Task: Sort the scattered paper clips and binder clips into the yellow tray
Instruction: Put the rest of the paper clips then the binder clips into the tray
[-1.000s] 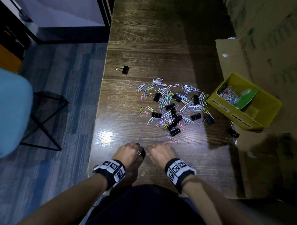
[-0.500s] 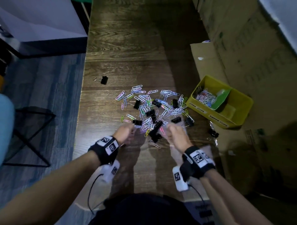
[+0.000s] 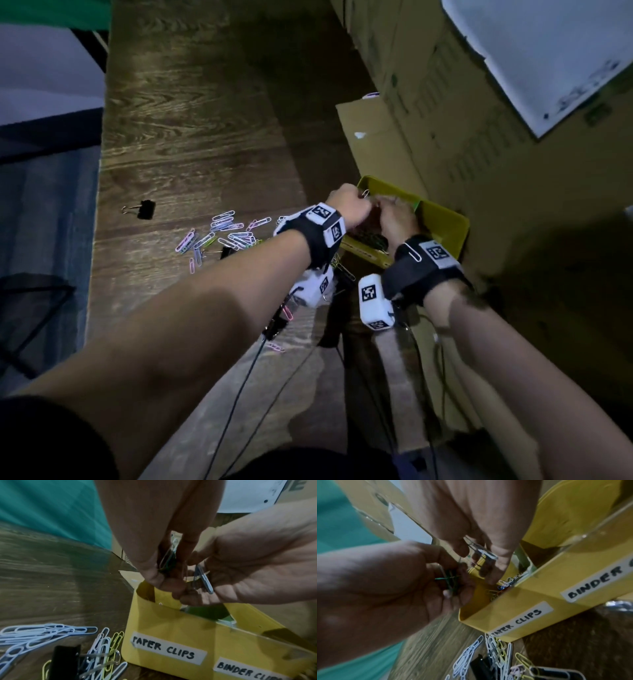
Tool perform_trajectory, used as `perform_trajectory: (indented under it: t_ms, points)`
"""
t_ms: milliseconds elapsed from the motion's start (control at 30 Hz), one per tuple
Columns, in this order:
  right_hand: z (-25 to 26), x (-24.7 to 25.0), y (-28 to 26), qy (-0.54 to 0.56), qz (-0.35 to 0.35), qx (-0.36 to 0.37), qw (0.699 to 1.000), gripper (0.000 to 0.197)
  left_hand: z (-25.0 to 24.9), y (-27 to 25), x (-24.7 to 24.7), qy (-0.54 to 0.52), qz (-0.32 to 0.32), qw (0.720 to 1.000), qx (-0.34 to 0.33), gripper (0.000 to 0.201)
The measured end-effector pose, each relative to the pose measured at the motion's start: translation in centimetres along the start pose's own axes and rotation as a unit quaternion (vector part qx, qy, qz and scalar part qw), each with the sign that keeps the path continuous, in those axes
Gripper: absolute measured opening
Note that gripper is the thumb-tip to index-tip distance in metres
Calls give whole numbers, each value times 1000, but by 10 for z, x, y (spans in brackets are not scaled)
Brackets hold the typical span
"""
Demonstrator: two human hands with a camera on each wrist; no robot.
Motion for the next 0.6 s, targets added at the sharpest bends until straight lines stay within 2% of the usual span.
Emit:
perform_trajectory:
  t_ms: [67,167,233,267,333,367,433,467,533,600]
  points:
    - [3,0,1,-48,15,4,999,27,1,9,-3,68,2,998,9,30]
    - [0,-2,6,-67,30,-6,997,41,6,8,-5,112,33,993,2,37]
    - [1,-4,2,-77,24,13,997,43,10,-1,-1,116,33,992,-41,41]
    - [3,-6,-2,-83,14,34,996,42,12,-10,5,90,28,993,-75,41]
    - [11,-8,-14,-97,-37,100,990,33,23,-27,25,-42,14,992,-116,33]
    - [17,-8,-22,-98,-67,142,983,27,37,-34,41,-115,5,988,-102,28]
    - [28,-16,-42,-96,-85,231,964,17,71,-49,83,-146,-43,986,-64,19]
    - [35,-24,-52,-109,-71,272,953,13,89,-55,109,-92,-79,991,-56,17]
    - [45,-46,-67,-161,-12,335,928,11,122,-62,155,95,-129,985,-59,20]
    - [52,-79,-79,-213,75,378,898,11,150,-63,179,231,-111,964,-69,36]
Point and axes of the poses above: each hand's wrist, its own y-axis towards the middle knuckle, its own x-axis out of the back of the hand, z = x × y, the point moved 6 cm from there along y, towards the middle knuckle, and after that the axes turned 15 degrees about -y, right-handed, at the moved point
